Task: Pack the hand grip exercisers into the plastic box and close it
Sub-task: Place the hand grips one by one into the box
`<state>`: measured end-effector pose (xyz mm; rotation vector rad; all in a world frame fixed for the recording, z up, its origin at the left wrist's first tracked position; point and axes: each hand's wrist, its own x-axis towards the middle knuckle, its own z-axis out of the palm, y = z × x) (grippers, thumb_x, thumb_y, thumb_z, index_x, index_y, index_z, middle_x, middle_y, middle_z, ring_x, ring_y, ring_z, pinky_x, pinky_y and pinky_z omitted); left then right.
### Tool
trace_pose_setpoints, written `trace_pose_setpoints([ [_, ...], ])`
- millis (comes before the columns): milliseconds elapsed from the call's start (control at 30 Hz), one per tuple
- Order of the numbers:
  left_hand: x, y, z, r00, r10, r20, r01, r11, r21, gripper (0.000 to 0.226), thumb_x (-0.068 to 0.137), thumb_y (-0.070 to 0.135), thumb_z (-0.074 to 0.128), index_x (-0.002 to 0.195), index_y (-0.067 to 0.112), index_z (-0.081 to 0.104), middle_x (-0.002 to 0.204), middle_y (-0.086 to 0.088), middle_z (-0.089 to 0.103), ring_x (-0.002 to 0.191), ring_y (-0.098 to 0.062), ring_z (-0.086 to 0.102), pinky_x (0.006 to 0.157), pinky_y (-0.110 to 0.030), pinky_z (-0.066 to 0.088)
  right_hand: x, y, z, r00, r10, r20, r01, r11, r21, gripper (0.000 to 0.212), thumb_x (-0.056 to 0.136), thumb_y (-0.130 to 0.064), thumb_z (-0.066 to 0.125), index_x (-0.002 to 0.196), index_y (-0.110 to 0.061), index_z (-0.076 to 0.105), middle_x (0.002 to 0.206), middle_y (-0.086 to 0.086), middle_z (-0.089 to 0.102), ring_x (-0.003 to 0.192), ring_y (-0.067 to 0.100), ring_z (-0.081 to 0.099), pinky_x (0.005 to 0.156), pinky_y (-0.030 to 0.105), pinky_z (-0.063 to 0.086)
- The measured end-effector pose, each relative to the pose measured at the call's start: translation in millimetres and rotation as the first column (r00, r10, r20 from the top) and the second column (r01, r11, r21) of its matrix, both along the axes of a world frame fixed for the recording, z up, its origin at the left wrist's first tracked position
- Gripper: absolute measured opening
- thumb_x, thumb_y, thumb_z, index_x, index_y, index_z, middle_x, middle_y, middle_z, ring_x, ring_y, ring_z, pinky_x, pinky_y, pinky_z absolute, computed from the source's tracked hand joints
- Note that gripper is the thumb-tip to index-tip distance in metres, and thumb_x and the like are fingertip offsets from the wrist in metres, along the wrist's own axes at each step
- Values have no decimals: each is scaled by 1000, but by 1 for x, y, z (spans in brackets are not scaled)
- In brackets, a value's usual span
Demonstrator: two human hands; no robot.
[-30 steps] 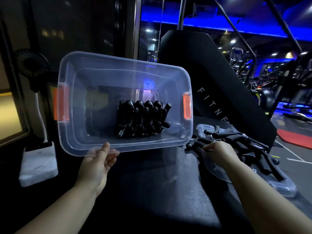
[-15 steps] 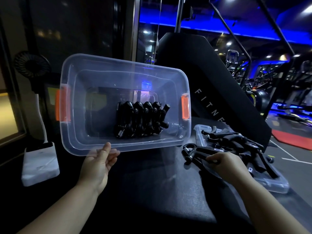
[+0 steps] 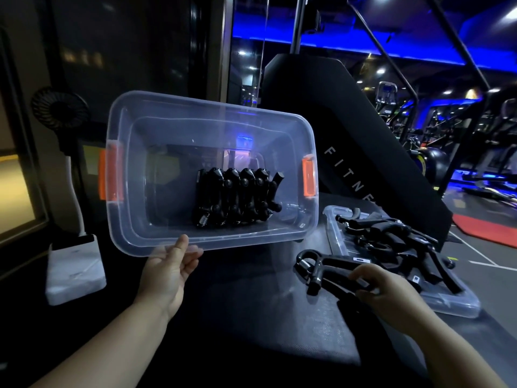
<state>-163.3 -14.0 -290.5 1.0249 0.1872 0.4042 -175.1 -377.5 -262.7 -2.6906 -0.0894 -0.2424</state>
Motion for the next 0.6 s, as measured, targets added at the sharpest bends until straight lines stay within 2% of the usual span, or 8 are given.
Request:
trace_pose_setpoints([
  [133,-1,-1,1,1000,4,-2,-4,1000,-8,20,90,25,58,78,10,57,65,0,69,68,-9,67,72,-26,48,-4,-2,-5,999,41,-24,-39,995,89,43,74,-12,78,85,-50,61,86,-22,65,86,1,62,67,11,41],
  [233,-2,0,1,1000,-1,-1,1,1000,-9,19,89,26,59,80,10,57,66,0,69,66,-8,68,72,-26,48,-7,-3,-5,998,58,-12,-56,991,121,56,73,-9,78,91,-57,56,84,-21,68,81,-2,63,71,16,45],
  [367,-2,1,1,1000,-6,-5,5,1000,-11,18,89,26,59,81,10,56,67,-1,69,67,-8,68,72,-26,48,-10,-6,-6,995,97,-39,-88,978,188,57,74,-5,77,91,-56,58,91,-31,66,77,-5,63,74,24,49],
  [500,-3,0,2,1000,-3,-4,3,1000,-17,18,90,25,59,81,11,55,66,-1,69,66,-9,67,72,-26,49,-13,-11,-10,991,129,-39,-117,967,227,59,73,0,77,94,-53,62,98,-26,67,91,-7,61,83,21,46],
  [600,-4,-1,3,1000,-1,-1,1,1000,-19,18,91,24,58,79,11,55,63,1,69,64,-7,67,72,-26,49,-14,-12,-15,985,161,-63,-141,957,252,59,73,3,75,95,-51,65,98,-16,70,90,0,64,82,24,50],
])
